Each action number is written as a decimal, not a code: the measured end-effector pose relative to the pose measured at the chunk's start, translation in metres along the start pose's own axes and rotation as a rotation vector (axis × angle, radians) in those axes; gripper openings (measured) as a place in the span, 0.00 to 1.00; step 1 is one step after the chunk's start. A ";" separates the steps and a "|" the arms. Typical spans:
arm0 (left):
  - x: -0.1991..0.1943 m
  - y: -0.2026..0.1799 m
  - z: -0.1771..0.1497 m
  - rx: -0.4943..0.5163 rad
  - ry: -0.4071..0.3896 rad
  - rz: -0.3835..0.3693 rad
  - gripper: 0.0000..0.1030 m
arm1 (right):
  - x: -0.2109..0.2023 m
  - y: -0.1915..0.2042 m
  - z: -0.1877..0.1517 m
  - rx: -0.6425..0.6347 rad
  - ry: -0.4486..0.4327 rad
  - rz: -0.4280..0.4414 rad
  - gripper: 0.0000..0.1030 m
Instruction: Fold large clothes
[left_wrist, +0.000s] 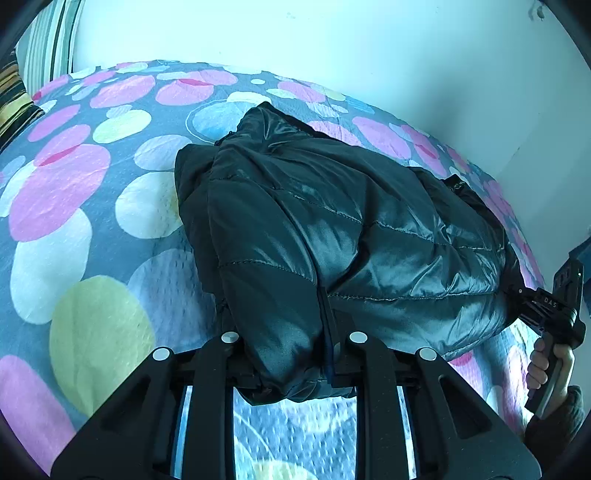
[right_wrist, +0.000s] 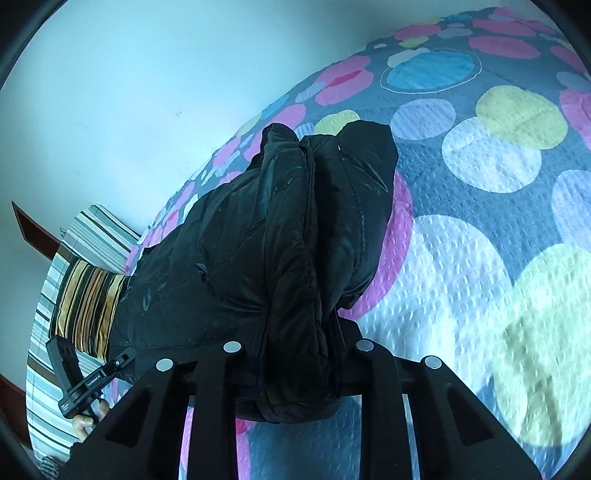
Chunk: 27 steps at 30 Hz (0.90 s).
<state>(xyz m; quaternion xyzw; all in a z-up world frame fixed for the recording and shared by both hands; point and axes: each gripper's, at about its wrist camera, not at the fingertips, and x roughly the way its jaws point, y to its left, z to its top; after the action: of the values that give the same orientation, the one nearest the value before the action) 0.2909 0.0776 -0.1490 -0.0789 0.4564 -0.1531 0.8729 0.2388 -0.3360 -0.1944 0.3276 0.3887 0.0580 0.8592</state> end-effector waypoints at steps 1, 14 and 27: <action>-0.004 0.000 -0.003 -0.004 -0.001 -0.002 0.21 | -0.003 -0.001 -0.001 0.000 0.000 0.000 0.24; -0.048 -0.010 -0.051 -0.021 0.004 0.002 0.20 | -0.047 -0.004 -0.045 0.002 0.018 0.005 0.23; -0.087 -0.020 -0.104 -0.023 0.000 0.011 0.20 | -0.087 -0.009 -0.090 0.000 0.039 0.005 0.23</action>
<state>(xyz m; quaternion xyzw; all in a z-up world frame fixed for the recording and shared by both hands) 0.1548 0.0880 -0.1358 -0.0863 0.4586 -0.1432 0.8728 0.1139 -0.3273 -0.1887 0.3273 0.4047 0.0664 0.8513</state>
